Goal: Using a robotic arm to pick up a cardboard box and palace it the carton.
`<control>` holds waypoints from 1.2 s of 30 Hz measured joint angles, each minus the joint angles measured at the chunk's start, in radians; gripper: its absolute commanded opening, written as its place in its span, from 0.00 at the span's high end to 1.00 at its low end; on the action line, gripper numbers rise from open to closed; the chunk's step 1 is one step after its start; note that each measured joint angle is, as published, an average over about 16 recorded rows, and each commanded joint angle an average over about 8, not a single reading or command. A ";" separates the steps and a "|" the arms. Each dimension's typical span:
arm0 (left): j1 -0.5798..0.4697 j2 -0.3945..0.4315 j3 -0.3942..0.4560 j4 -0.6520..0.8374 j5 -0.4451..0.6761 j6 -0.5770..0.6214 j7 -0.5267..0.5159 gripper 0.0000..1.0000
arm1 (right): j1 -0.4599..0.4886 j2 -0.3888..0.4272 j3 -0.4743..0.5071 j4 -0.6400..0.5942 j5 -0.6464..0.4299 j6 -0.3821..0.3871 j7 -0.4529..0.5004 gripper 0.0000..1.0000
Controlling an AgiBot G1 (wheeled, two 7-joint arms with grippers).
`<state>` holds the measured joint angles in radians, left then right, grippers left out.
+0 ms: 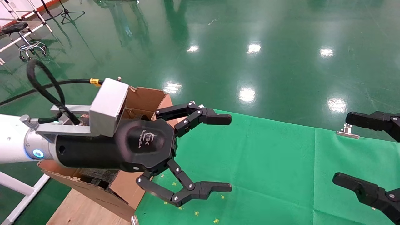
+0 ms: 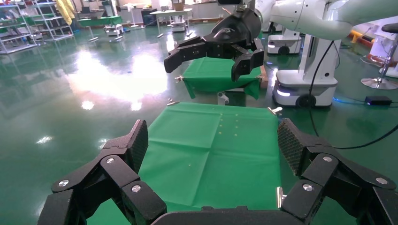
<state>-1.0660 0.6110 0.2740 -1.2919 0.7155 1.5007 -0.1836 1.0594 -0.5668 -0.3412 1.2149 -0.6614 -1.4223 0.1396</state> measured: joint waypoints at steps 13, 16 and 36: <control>-0.005 0.000 0.004 0.006 0.010 -0.004 -0.003 0.00 | 0.000 0.000 0.000 0.000 0.000 0.000 0.000 0.00; -0.006 0.000 0.004 0.006 0.011 -0.004 -0.003 0.00 | 0.000 0.000 0.000 0.000 0.000 0.000 0.000 0.00; -0.008 0.000 0.006 0.008 0.015 -0.006 -0.004 0.00 | 0.000 0.000 0.000 0.000 0.000 0.000 0.000 0.00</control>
<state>-1.0740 0.6110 0.2796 -1.2842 0.7301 1.4952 -0.1878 1.0594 -0.5668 -0.3412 1.2149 -0.6614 -1.4223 0.1396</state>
